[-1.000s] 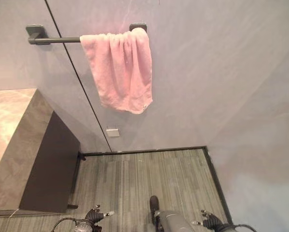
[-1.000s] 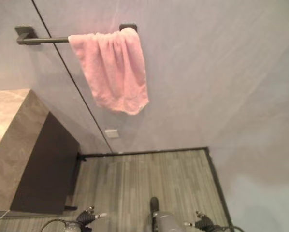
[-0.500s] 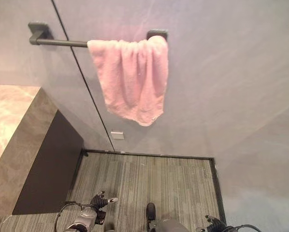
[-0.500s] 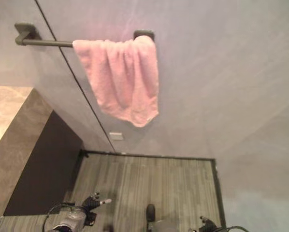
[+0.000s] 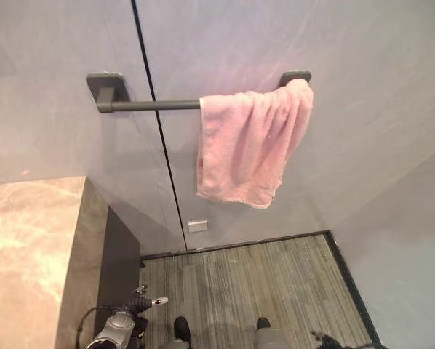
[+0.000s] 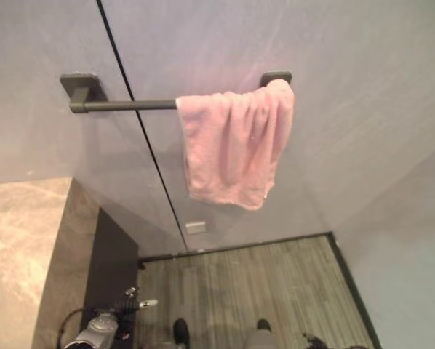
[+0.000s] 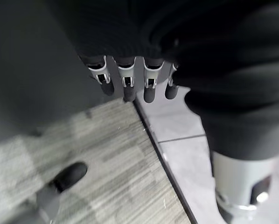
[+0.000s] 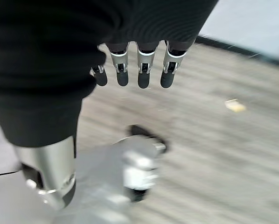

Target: Put brush and paste in cup on sink, flatten towel.

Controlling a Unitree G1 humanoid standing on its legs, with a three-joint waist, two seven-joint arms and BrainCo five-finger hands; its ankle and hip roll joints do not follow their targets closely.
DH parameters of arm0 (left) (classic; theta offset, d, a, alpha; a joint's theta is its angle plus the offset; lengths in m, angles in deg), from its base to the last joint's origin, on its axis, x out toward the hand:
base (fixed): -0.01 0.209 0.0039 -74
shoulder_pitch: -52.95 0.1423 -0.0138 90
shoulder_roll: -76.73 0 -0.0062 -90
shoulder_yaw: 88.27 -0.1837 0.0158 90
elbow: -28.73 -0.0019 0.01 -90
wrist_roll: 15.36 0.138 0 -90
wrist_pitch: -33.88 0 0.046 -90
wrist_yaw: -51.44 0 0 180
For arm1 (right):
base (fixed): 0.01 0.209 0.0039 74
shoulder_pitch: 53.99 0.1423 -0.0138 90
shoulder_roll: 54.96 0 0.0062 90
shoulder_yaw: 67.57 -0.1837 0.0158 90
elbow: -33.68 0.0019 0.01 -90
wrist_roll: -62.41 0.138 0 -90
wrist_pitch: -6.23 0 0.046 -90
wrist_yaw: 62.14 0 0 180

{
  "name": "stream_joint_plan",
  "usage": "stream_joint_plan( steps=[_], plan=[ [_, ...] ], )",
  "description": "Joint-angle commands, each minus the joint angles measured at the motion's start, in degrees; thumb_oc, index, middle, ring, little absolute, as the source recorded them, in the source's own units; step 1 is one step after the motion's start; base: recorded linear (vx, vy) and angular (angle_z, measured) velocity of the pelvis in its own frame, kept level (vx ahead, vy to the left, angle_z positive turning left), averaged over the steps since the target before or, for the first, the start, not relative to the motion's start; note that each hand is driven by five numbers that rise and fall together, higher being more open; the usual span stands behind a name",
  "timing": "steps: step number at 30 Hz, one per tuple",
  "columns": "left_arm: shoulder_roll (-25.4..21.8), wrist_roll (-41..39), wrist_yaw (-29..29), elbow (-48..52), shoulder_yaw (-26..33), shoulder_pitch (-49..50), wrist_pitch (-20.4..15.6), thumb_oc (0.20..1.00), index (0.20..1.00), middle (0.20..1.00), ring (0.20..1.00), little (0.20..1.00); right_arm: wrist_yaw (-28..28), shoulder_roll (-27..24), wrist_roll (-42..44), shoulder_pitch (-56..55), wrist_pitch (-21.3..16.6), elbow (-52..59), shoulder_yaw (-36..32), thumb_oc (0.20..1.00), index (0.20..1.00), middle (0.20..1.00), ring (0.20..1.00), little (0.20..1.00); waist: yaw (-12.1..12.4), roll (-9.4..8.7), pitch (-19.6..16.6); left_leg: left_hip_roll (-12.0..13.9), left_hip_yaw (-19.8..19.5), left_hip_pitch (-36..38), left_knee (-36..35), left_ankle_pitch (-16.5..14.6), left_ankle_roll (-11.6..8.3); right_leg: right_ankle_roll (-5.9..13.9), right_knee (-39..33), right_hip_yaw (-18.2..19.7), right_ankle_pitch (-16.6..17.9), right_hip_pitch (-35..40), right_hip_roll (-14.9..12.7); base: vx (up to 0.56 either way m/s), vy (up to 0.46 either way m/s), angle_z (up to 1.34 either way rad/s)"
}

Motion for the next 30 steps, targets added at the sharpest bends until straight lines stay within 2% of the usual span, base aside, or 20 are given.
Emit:
stream_joint_plan(
  steps=[1, 2, 3, 4, 5, 7, 8, 9, 11, 17, 19, 24, 27, 30],
  plan=[
    [-0.60, 0.45, -0.37, 2.22, 0.33, 1.18, -1.56, 1.000, 1.000, 1.000, 1.000, 1.000, 0.12, -2.00, -0.47, 1.45, -1.28, 1.19, 1.86, 1.000, 1.000, 1.000, 1.000, 1.000, -0.17, 0.13, -0.09, 1.31, -3.46, -5.19, 7.90, -2.01, -1.98, 0.03, 2.14, 0.87, -2.29, 1.72, 7.69, 0.13, 0.208, 0.01],
    [-0.43, 0.81, -0.26, 1.81, 0.45, 1.28, -1.61, 1.000, 1.000, 1.000, 1.000, 1.000, -0.05, -1.77, -0.10, 1.16, -1.54, 1.54, 2.05, 1.000, 1.000, 1.000, 1.000, 1.000, -0.57, 0.12, -0.26, 0.74, -3.61, -4.61, 7.38, -2.02, -1.92, -0.32, 1.06, 1.49, -4.30, 1.17, 9.86, 0.17, 0.163, -0.03],
    [-0.17, 0.96, -0.47, 1.49, 0.86, 1.61, -1.79, 1.000, 1.000, 1.000, 1.000, 1.000, 0.21, -1.70, -0.01, 0.97, -1.70, 2.61, 2.46, 1.000, 1.000, 1.000, 1.000, 1.000, 0.08, -0.24, -0.68, 0.47, -2.36, -3.32, 6.47, -2.53, -2.08, -0.75, -4.17, -2.80, -4.64, 0.78, 8.82, 0.13, 0.096, -0.04],
    [-0.16, 0.97, -0.47, 1.48, 0.85, 1.63, -1.79, 1.000, 1.000, 1.000, 1.000, 1.000, 0.21, -1.71, -0.01, 0.94, -1.69, 2.63, 2.46, 1.000, 1.000, 1.000, 1.000, 1.000, -0.01, -0.19, -0.61, 0.49, -2.47, -3.20, 6.44, -2.57, -2.09, -0.75, -4.38, -2.92, -4.58, 1.04, 8.84, 0.10, 0.007, -0.07],
    [0.04, 0.95, -0.39, 1.48, 1.04, 1.79, -1.80, 1.000, 1.000, 1.000, 1.000, 1.000, 0.34, -1.76, 0.08, 1.17, -1.80, 3.01, 2.48, 1.000, 1.000, 1.000, 1.000, 1.000, 0.08, -0.22, -0.62, 0.74, -2.16, -2.72, 6.31, -2.92, -2.23, -0.39, -7.38, -4.38, -3.51, 0.88, 7.80, 0.08, -0.061, -0.03],
    [0.30, 0.80, -0.33, 1.95, 0.89, 2.04, -1.96, 1.000, 1.000, 1.000, 1.000, 1.000, 0.46, -2.00, -0.43, 1.67, -1.80, 3.44, 2.78, 1.000, 1.000, 1.000, 1.000, 1.000, -0.13, -0.39, -0.21, 1.28, -2.42, -1.69, 7.06, -4.16, -2.69, 0.58, -12.05, -4.06, -0.30, -0.90, 5.96, 0.14, -0.099, 0.02],
    [0.31, 0.98, -0.50, 2.05, 0.75, 2.06, -2.08, 1.000, 1.000, 1.000, 1.000, 1.000, 0.46, -2.14, -0.63, 1.77, -1.65, 3.26, 2.88, 1.000, 1.000, 1.000, 1.000, 1.000, -0.30, -0.46, 0.16, 1.47, -2.88, -1.32, 7.95, -4.77, -2.70, 0.94, -12.24, -3.71, 0.29, -1.38, 5.32, 0.17, -0.153, 0.05],
    [0.37, 1.71, -0.34, 1.97, 0.10, 2.32, -2.10, 1.000, 1.000, 1.000, 1.000, 1.000, 0.39, -2.03, -0.85, 1.93, -1.75, 2.38, 3.07, 1.000, 1.000, 1.000, 1.000, 1.000, -0.12, -1.47, 0.25, 1.57, -3.24, -1.29, 10.17, -5.22, -3.15, 0.89, -12.52, -3.49, 0.15, -0.05, 5.05, 0.14, -0.173, 0.05],
    [0.61, 2.18, -0.24, 1.84, -0.29, 2.38, -2.17, 1.000, 1.000, 1.000, 1.000, 1.000, 0.45, -2.37, -1.29, 2.30, -1.69, 2.00, 3.33, 1.000, 1.000, 1.000, 1.000, 1.000, 0.13, -1.64, -0.63, 2.16, -3.65, -0.33, 8.52, -4.43, -3.90, 0.70, -14.10, -3.51, 0.12, 1.28, 5.98, 0.10, -0.150, 0.26],
    [0.77, 2.78, -0.24, 2.15, -0.47, 3.37, -2.19, 1.000, 1.000, 1.000, 1.000, 1.000, 0.87, -3.41, -0.73, 2.07, -1.75, 1.36, 2.49, 1.000, 1.000, 1.000, 1.000, 1.000, 0.54, -1.59, -2.83, 3.62, -4.70, 1.46, 5.02, -2.90, -5.18, -0.10, -16.04, -5.24, -0.87, 4.40, 7.29, 0.11, -0.142, 0.25],
    [0.82, 3.83, -0.74, 3.66, -1.17, 3.41, -2.23, 1.000, 1.000, 1.000, 1.000, 1.000, 1.49, -3.61, 1.13, 2.38, -1.96, 1.10, 1.42, 1.000, 1.000, 1.000, 1.000, 1.000, 0.80, -1.41, -3.27, 4.85, -5.21, 2.73, 2.50, -1.60, -6.07, -0.52, -16.90, -6.26, -1.64, 5.88, 7.99, 0.11, -0.145, 0.18],
    [0.69, 5.02, -0.51, 5.34, -2.43, 4.44, -2.12, 1.000, 1.000, 1.000, 1.000, 1.000, 1.67, -3.26, 3.68, 2.25, -2.29, 0.93, 0.30, 1.000, 1.000, 1.000, 1.000, 1.000, 0.89, -1.05, -3.78, 5.37, -5.37, 3.66, 0.88, -0.87, -6.28, -0.65, -16.91, -6.71, -2.02, 6.60, 8.37, 0.06, -0.038, 0.12],
    [-0.36, 6.09, -0.16, 8.73, -2.69, 6.22, -2.16, 1.000, 1.000, 1.000, 1.000, 1.000, 2.04, -3.94, 6.07, 1.67, -2.77, 4.26, -1.61, 1.000, 1.000, 1.000, 1.000, 1.000, 0.85, -0.68, -4.13, 5.53, -5.10, 4.41, -0.56, -0.34, -6.37, -0.47, -17.31, -6.79, -1.88, 6.93, 8.41, 0.02, 0.007, 0.01],
    [-3.13, 6.60, 0.76, 16.53, -1.69, 9.81, -2.32, 1.000, 1.000, 1.000, 1.000, 1.000, 1.80, -5.81, 10.15, 0.09, -3.69, 11.49, -5.51, 1.000, 1.000, 1.000, 1.000, 1.000, 0.96, -0.40, -4.27, 5.54, -4.79, 5.03, -1.45, -0.12, -6.38, -0.11, -17.53, -6.68, -1.59, 7.22, 8.23, 0.04, 0.020, 0.00]
  ],
)
